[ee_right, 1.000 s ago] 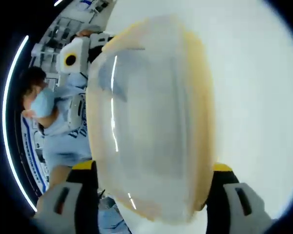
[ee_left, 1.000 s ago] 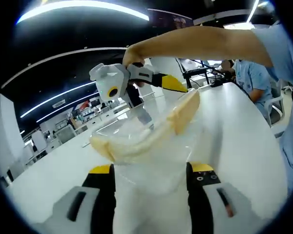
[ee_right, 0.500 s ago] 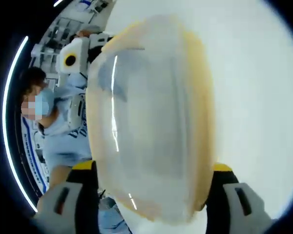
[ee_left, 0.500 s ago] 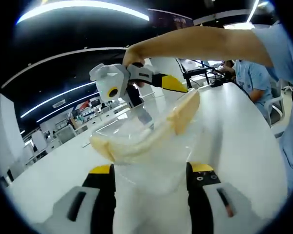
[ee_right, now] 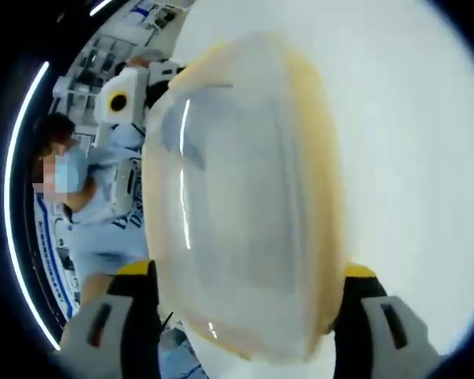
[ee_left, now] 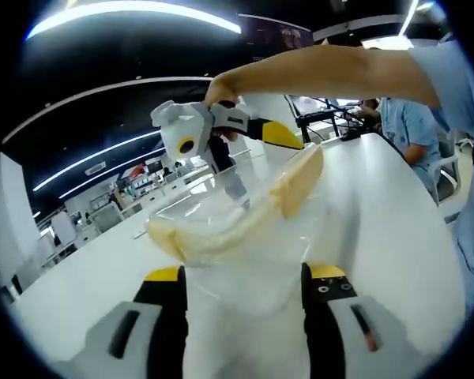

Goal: Snap each plastic latch of the storage box into its locked position after aligning the lid with the box until every specified latch is closed and the lid sits flush.

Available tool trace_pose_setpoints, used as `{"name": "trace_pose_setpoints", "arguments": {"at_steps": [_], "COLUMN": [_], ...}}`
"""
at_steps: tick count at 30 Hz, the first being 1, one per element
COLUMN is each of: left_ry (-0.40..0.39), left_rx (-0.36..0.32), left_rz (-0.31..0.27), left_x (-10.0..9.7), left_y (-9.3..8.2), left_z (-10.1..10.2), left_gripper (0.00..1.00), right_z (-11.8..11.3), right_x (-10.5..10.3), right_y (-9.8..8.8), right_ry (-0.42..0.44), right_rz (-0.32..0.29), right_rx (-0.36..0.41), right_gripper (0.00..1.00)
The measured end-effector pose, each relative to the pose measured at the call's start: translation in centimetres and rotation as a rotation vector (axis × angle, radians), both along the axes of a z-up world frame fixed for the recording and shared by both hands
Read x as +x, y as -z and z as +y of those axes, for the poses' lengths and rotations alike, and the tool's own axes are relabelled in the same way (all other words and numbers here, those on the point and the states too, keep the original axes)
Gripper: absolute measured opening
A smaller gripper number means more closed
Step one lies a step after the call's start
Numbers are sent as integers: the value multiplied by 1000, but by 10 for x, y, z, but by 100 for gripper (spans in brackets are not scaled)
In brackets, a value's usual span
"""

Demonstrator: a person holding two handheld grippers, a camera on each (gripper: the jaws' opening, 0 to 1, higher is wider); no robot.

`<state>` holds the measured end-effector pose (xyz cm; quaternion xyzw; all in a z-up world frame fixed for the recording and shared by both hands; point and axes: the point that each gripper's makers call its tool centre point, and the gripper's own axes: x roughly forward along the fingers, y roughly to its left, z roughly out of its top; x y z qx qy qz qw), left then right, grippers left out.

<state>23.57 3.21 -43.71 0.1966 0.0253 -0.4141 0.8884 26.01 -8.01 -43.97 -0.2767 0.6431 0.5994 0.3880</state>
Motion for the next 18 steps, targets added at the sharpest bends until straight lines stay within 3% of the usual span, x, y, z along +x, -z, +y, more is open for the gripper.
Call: {"name": "trace_pose_setpoints", "arguments": {"at_steps": [7,11,18], "left_ry": [0,0,1], "left_rx": [-2,-3,-3], "left_rz": [3,4,4], "left_x": [0,0,1], "left_y": [0,1,1], "left_z": [0,0,0], "left_gripper": [57,57,57], "right_z": [-5,-2,3], "right_x": [-3,0,5], "right_y": [0,1,-4], "right_ry": [59,45,21], "right_rz": [-6,-70,-166], "right_rx": [-21,20,43], "right_gripper": [94,100,100]}}
